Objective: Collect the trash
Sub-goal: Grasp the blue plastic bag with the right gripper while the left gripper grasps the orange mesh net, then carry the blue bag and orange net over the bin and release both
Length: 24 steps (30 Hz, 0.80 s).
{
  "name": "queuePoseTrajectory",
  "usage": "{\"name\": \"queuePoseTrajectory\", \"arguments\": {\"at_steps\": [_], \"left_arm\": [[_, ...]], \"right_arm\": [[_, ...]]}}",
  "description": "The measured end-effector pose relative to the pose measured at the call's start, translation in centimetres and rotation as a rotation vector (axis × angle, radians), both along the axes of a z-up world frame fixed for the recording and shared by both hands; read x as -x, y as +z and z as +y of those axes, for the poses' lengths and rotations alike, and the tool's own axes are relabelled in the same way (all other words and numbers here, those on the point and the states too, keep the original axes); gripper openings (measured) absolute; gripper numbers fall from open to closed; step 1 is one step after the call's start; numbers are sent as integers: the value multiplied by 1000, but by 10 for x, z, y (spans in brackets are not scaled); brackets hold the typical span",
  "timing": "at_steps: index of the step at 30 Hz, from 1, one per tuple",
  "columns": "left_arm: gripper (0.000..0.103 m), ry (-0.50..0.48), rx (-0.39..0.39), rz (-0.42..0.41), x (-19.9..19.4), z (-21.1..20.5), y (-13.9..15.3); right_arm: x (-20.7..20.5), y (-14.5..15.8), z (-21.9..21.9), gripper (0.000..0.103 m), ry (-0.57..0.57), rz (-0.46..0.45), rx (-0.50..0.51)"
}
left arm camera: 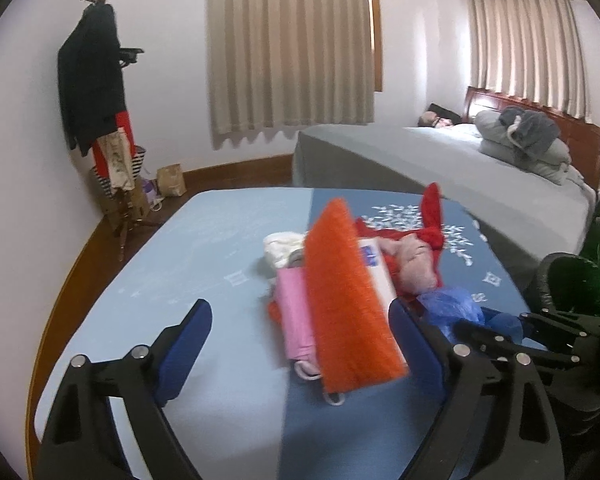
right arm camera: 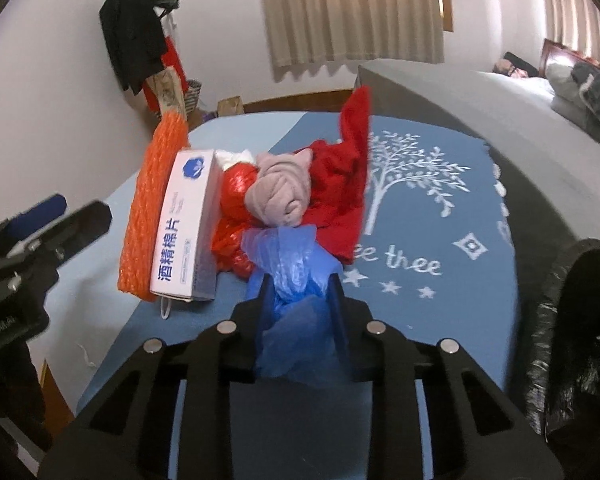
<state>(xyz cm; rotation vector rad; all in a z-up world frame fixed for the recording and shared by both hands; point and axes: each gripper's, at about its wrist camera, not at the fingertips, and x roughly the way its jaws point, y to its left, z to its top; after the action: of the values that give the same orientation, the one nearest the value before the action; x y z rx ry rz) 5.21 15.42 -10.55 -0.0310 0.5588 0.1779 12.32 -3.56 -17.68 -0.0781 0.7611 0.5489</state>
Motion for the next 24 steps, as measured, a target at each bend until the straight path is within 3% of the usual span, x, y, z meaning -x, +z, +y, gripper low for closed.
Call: {"name": "queuePoseTrajectory", "arguments": {"at_steps": [9, 18, 20, 24], "left_arm": [[68, -54, -11, 47, -16, -24, -14], [19, -48, 18, 96, -21, -19, -28], [12, -48, 28, 91, -19, -18, -27], [11, -31, 28, 66, -15, -15, -18]], "right_arm": [[-2, 11, -35, 25, -70, -19, -17], [-1, 16, -40, 26, -71, -35, -27], [1, 18, -41, 26, -69, -41, -29], [5, 23, -43, 26, -71, -54, -35]]}}
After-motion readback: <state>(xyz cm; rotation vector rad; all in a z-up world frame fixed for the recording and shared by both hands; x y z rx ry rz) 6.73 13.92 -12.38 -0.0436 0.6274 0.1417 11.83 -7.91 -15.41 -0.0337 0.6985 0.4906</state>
